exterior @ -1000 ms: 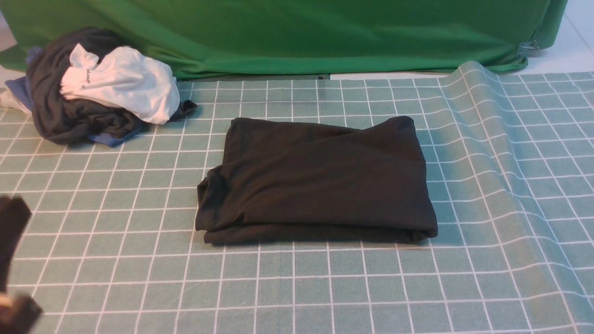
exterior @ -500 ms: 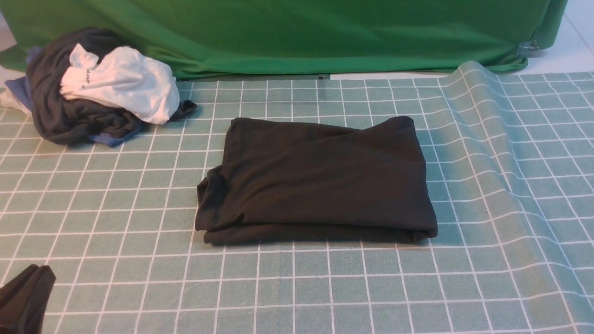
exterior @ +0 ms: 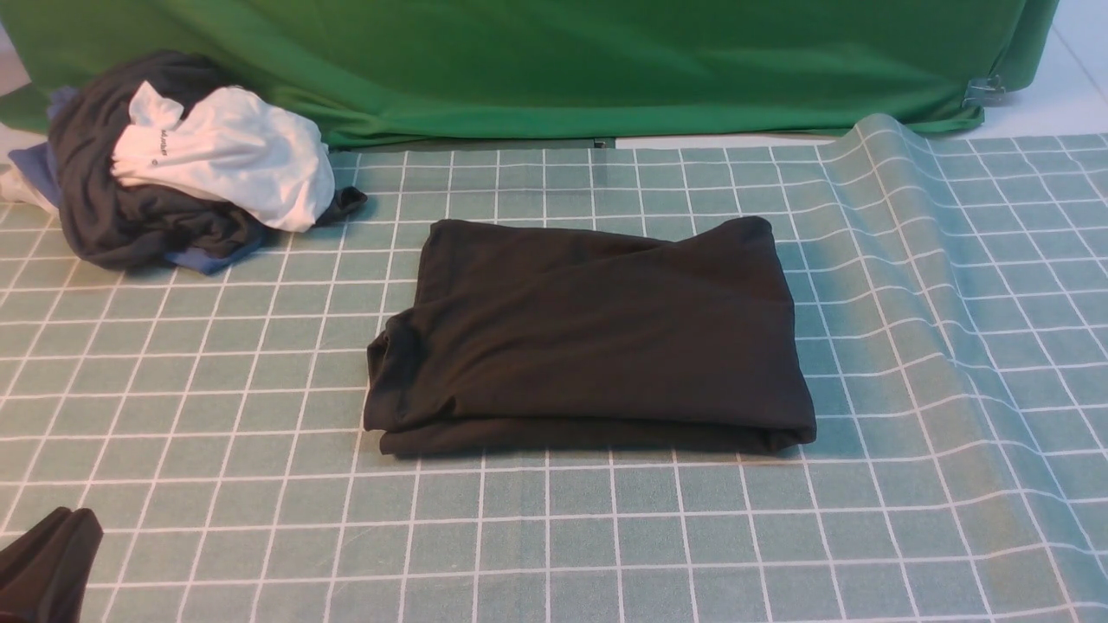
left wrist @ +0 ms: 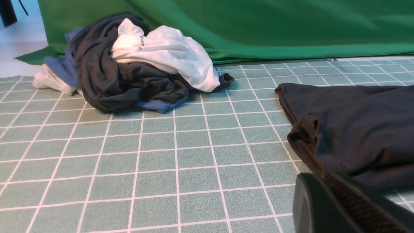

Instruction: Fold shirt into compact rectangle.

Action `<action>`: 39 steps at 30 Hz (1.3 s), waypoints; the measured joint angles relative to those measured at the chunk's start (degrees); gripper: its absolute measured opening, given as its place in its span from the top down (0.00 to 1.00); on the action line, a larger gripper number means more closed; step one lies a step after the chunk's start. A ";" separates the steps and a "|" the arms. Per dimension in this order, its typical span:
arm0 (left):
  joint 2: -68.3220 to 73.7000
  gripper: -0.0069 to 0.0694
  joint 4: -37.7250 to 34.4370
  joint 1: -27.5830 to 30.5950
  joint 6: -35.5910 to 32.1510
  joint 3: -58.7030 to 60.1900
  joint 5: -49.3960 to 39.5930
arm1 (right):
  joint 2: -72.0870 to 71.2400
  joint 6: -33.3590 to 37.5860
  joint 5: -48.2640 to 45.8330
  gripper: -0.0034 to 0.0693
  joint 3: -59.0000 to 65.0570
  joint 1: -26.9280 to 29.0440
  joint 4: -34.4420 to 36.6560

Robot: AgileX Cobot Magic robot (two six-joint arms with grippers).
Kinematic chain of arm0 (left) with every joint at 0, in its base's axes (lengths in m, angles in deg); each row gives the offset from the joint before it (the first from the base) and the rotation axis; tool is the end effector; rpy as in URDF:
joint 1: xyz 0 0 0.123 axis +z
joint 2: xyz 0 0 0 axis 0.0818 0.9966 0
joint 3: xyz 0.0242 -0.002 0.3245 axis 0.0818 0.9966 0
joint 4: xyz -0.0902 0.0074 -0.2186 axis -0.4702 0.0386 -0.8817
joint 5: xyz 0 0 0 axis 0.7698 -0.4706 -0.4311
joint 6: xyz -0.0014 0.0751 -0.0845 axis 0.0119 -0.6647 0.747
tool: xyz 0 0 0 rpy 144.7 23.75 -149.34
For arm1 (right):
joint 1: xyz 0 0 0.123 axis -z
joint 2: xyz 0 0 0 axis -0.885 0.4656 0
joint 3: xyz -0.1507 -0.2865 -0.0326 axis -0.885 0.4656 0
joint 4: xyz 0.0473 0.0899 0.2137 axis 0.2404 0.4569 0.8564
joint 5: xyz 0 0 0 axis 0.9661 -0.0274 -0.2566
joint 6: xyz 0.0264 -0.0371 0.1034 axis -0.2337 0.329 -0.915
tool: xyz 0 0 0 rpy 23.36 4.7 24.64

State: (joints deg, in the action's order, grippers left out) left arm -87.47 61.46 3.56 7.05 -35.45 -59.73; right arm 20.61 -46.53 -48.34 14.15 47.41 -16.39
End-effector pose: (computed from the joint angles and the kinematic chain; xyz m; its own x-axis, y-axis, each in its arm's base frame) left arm 0.0213 -0.0025 0.1875 -0.1480 0.0165 -0.9889 0.0401 0.9991 0.0107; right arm -0.0047 -0.0003 0.3669 0.3768 0.0583 -0.9245 -0.2481 0.9679 -0.0401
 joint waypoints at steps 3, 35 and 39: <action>0.00 0.89 0.10 0.00 -0.11 0.00 0.00 | 0.00 0.00 0.00 0.63 0.00 0.00 0.00; 0.00 0.89 0.29 0.00 -0.81 0.00 0.00 | -1.24 8.09 -3.51 0.62 25.97 13.32 -0.15; 0.00 0.89 0.29 0.00 -0.81 0.00 0.00 | -5.63 9.30 -10.98 0.62 27.66 14.41 -1.77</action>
State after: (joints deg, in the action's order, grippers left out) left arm -87.47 61.75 3.56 6.25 -35.45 -59.73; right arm 14.98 -37.23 -59.31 41.80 61.81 -18.17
